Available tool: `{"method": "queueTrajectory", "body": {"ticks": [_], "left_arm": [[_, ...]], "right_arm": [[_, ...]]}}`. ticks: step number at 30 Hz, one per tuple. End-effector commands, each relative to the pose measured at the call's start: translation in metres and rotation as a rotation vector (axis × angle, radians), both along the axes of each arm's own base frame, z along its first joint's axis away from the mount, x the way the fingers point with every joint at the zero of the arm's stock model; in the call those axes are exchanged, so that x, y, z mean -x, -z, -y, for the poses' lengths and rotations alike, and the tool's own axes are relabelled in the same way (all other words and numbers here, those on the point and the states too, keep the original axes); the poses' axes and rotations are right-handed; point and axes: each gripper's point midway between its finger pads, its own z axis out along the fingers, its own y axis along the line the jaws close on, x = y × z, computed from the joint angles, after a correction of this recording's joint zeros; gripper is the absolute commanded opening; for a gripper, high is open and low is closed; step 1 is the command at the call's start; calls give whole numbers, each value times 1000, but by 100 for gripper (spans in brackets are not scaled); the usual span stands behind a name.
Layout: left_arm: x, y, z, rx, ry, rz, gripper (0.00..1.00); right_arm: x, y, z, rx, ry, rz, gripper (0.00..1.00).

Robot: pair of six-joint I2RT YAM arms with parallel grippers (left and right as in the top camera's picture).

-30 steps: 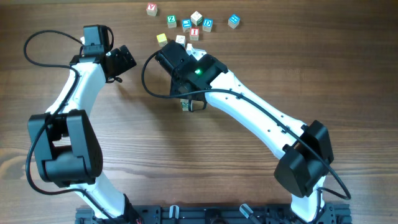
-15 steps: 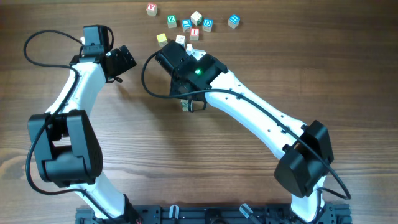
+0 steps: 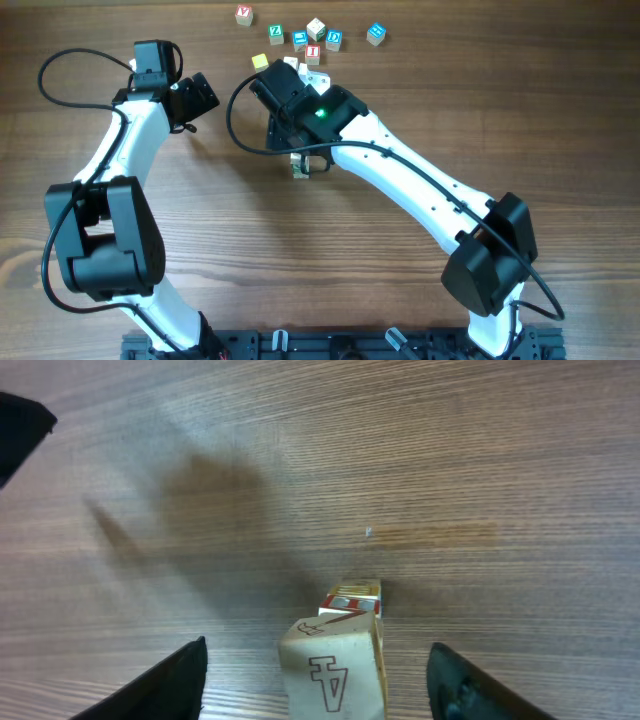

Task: Form a tower
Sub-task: 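Lower the 4 block onto the stack top and align it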

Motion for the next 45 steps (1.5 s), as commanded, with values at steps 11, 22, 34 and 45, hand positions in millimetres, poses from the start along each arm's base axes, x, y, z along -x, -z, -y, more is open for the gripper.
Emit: {"method": "queueTrajectory", "body": {"ticks": [11, 22, 34, 45], "left_arm": [[-2, 0, -2, -8, 0, 0, 100], [-2, 0, -2, -8, 0, 0, 100], [-2, 0, -2, -7, 0, 0, 100], [-2, 0, -2, -7, 0, 0, 100]], "right_arm": [[10, 15, 4, 78, -160, -40, 49], [2, 35, 5, 135, -165, -32, 48], [6, 33, 4, 122, -170, -48, 35], [11, 18, 6, 80, -123, -52, 35]]}}
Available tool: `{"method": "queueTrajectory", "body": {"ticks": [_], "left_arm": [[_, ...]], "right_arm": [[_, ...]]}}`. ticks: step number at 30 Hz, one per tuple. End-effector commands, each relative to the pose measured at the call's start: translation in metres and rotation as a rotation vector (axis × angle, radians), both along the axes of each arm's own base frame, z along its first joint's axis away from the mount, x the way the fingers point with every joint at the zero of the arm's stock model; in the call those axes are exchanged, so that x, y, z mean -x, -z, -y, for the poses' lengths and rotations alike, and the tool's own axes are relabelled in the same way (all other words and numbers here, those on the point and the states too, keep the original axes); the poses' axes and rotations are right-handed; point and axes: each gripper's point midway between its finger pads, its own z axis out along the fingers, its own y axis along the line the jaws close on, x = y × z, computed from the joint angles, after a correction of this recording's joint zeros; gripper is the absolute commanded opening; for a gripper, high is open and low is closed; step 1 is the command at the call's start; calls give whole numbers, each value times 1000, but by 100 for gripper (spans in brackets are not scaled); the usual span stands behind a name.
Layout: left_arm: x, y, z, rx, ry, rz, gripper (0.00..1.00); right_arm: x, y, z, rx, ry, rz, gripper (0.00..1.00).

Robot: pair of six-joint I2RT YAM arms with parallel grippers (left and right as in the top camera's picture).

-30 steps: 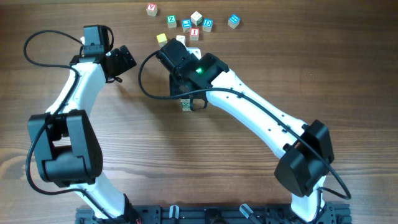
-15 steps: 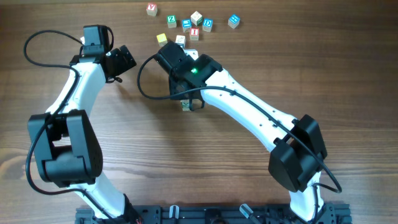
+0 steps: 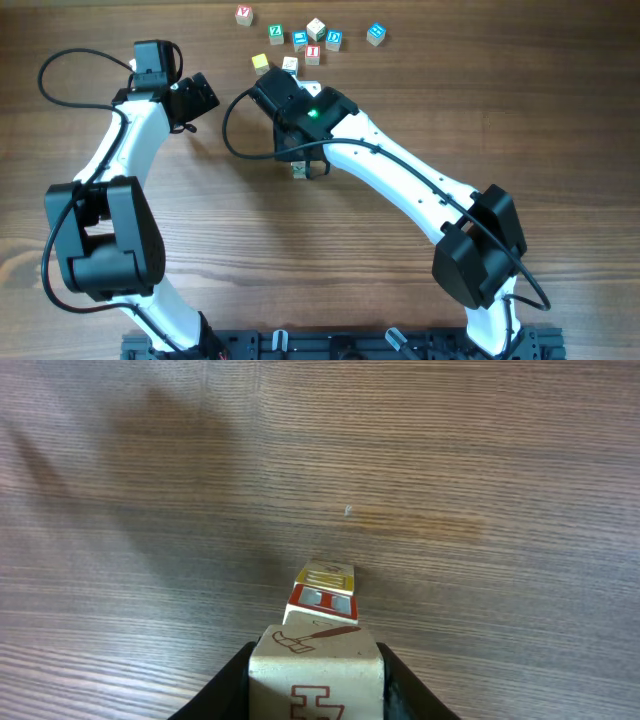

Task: Form a tower
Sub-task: 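Lower the 4 block onto the stack top and align it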

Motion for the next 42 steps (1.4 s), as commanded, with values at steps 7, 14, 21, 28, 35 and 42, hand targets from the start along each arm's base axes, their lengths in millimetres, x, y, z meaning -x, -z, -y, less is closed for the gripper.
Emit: {"method": "queueTrajectory", "body": {"ticks": [7, 14, 21, 28, 35, 42], "left_arm": [[-2, 0, -2, -8, 0, 0, 100], [-2, 0, -2, -8, 0, 0, 100], [-2, 0, -2, -8, 0, 0, 100], [-2, 0, -2, -8, 0, 0, 100], [-2, 0, -2, -8, 0, 0, 100], [-2, 0, -2, -8, 0, 0, 100]], "right_arm": [[0, -14, -1, -42, 20, 10, 37], [-2, -17, 1, -31, 27, 25, 34], [-2, -25, 1, -44, 26, 37, 34], [-1, -30, 1, -50, 24, 41, 32], [14, -27, -7, -59, 42, 5, 32], [15, -25, -8, -58, 81, 19, 34]]}}
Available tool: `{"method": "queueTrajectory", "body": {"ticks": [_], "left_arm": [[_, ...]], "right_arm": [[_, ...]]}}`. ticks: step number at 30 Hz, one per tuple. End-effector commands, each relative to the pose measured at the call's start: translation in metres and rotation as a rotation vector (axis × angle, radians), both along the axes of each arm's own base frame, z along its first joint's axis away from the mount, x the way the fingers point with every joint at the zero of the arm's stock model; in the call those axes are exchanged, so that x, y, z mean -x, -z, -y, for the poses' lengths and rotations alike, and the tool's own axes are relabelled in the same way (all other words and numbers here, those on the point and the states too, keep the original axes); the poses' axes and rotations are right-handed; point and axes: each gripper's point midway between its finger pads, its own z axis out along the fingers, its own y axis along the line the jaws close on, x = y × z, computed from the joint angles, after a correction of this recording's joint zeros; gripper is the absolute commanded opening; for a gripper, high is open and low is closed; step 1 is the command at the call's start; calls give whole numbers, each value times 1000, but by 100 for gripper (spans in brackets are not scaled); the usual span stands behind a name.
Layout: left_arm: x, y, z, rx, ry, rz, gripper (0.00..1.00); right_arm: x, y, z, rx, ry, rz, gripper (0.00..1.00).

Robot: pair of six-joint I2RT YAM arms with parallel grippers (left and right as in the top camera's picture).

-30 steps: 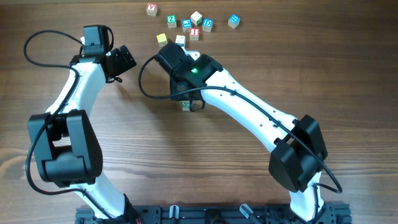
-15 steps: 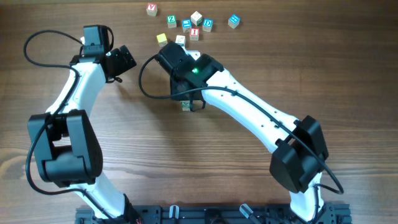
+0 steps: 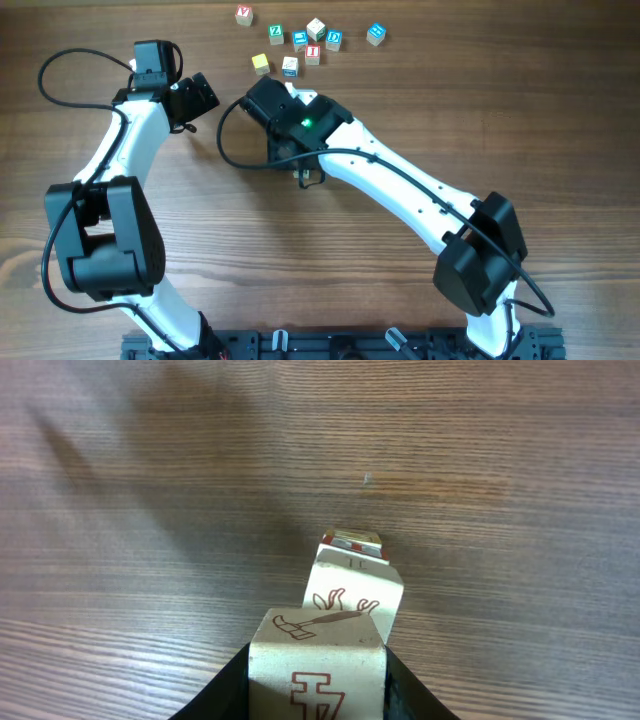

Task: Form a tower
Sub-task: 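Lower the 4 block onto the stack top and align it, then open the right gripper and retract it to the upper right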

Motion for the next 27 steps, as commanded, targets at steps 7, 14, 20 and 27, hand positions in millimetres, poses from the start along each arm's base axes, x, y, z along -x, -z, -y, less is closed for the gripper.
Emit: {"method": "queueTrajectory", "body": {"ticks": [7, 14, 20, 27], "left_arm": [[-2, 0, -2, -8, 0, 0, 100], [-2, 0, -2, -8, 0, 0, 100], [-2, 0, -2, -8, 0, 0, 100], [-2, 0, -2, -8, 0, 0, 100]], "right_arm": [[-11, -17, 10, 10, 64, 79, 34], [-12, -16, 11, 11, 67, 82, 34], [-12, -11, 11, 15, 66, 80, 34], [-12, -6, 12, 16, 68, 79, 39]]}}
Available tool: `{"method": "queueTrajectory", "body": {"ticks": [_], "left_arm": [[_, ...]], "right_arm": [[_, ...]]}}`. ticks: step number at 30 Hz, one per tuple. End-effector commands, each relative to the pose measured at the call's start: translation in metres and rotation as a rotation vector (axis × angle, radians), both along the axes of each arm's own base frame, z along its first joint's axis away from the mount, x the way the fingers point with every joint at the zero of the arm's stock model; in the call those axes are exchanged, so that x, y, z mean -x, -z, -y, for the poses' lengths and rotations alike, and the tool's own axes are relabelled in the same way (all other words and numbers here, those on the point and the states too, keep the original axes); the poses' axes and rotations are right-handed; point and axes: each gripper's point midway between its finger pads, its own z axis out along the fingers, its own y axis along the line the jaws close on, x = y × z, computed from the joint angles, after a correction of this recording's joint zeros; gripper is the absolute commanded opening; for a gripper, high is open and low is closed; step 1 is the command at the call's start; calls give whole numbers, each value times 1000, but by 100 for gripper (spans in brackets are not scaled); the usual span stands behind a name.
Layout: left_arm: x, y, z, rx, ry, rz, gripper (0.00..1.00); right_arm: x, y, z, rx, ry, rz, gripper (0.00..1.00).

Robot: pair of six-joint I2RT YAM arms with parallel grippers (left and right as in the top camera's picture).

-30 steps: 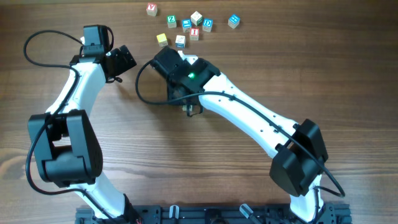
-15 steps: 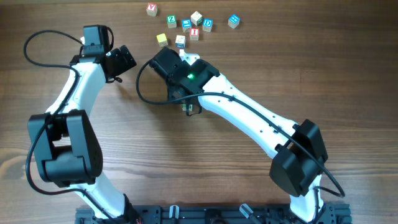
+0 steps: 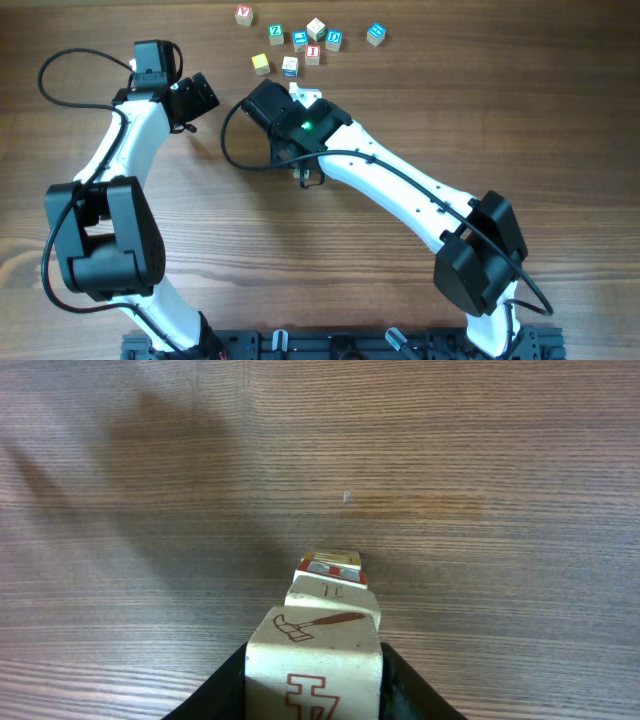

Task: Form a tower
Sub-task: 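Open the right gripper and retract it to the upper right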

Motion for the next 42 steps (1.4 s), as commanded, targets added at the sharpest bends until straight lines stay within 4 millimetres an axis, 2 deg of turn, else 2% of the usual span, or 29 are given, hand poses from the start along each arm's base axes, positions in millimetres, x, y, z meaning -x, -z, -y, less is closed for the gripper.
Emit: {"method": "queueTrajectory", "body": {"ticks": [1, 5, 8, 11, 13, 15, 16, 17, 18, 19, 20, 23, 25, 26, 30, 41, 42], "left_arm": [[-2, 0, -2, -7, 0, 0, 100], [-2, 0, -2, -7, 0, 0, 100], [-2, 0, -2, -7, 0, 0, 100], [-2, 0, -2, -7, 0, 0, 100], [-2, 0, -2, -7, 0, 0, 100], [-2, 0, -2, -8, 0, 0, 100], [-2, 0, -2, -7, 0, 0, 100], [-2, 0, -2, -7, 0, 0, 100], [-2, 0, -2, -8, 0, 0, 100], [-2, 0, -2, -7, 0, 0, 100], [-2, 0, -2, -8, 0, 0, 100], [-2, 0, -2, -8, 0, 0, 100], [-2, 0, -2, -7, 0, 0, 100], [-2, 0, -2, -7, 0, 0, 100], [-2, 0, -2, -8, 0, 0, 100], [-3, 0, -2, -7, 0, 2, 100], [-16, -8, -2, -3, -11, 66, 100]], "right_arm": [[-5, -13, 5, -14, 27, 38, 42], [-5, -13, 5, -14, 27, 39, 56], [-7, -14, 2, -23, 27, 47, 60], [-24, -28, -10, -91, 25, 115, 69], [-52, -43, -4, -130, 34, 181, 77], [-74, -46, 17, -138, 96, 198, 80], [-88, -45, 36, -142, 139, 195, 81], [-100, -45, 56, -141, 184, 193, 85], [-111, -44, 76, -133, 227, 193, 93], [-122, -43, 101, -122, 279, 191, 100], [-130, -41, 126, -107, 329, 186, 100], [-154, -37, 219, -24, 417, 174, 100], [-162, -39, 250, -26, 483, 188, 100], [-166, -39, 272, -23, 527, 191, 100], [-168, -39, 303, -17, 588, 192, 100], [-168, -39, 304, -17, 591, 192, 100], [-168, -39, 304, -17, 591, 192, 100]]}}
